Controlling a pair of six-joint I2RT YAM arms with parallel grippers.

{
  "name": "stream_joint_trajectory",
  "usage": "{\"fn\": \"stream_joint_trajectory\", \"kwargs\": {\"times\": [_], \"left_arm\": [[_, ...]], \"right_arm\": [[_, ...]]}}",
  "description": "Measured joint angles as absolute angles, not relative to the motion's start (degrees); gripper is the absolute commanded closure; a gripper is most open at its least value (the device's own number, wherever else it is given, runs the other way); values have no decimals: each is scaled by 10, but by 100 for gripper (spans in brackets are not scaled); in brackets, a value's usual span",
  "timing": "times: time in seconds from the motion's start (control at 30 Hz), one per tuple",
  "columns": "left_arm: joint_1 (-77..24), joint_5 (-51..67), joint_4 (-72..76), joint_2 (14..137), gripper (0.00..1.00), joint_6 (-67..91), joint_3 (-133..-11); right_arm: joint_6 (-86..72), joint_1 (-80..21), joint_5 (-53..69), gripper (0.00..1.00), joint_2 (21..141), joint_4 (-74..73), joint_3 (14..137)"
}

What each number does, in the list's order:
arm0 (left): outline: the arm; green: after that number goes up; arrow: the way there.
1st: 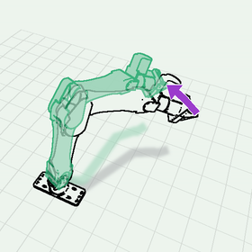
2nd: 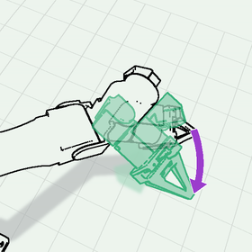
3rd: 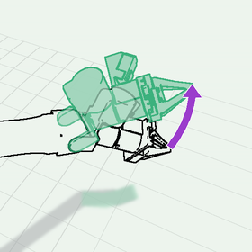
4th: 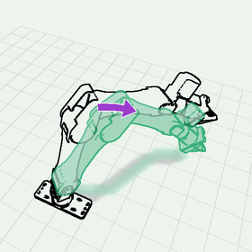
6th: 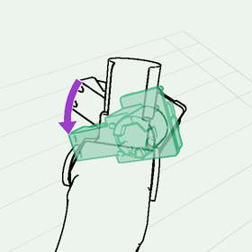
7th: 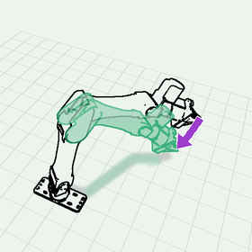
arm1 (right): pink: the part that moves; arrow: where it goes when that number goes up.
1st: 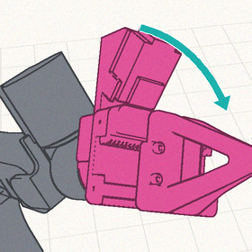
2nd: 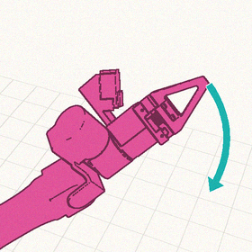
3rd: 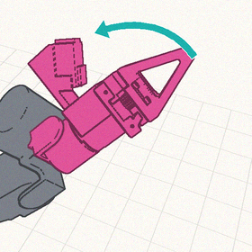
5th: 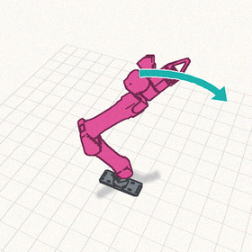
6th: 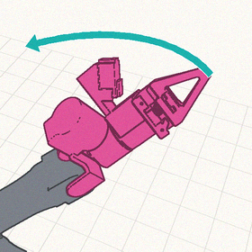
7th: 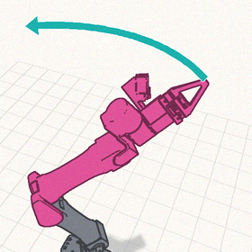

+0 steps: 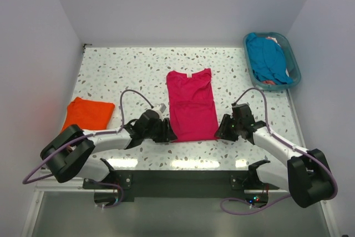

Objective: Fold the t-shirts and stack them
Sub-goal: Fold the tshirt

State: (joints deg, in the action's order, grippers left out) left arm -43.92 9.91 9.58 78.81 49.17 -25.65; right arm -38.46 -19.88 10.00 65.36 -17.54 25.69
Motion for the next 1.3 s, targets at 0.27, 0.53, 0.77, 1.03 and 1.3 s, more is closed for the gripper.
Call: {"fn": "stream_joint_trajectory", "kwargs": {"times": [0.27, 0.53, 0.77, 1.03, 1.3], "left_arm": [[-456, 83, 124, 824, 100, 507, -259], [-474, 65, 49, 755, 100, 506, -260], [-514, 58, -43, 617, 100, 525, -251], [-521, 36, -151, 583, 100, 528, -301], [-430, 41, -168, 627, 100, 477, -439]], "right_arm": [[-397, -204, 101, 100, 655, -165, 245], [-399, -244, 102, 100, 548, -215, 242], [-413, -303, 102, 100, 347, -319, 208], [-408, -307, 79, 100, 335, -409, 269], [-392, -307, 20, 100, 475, -408, 426]]}}
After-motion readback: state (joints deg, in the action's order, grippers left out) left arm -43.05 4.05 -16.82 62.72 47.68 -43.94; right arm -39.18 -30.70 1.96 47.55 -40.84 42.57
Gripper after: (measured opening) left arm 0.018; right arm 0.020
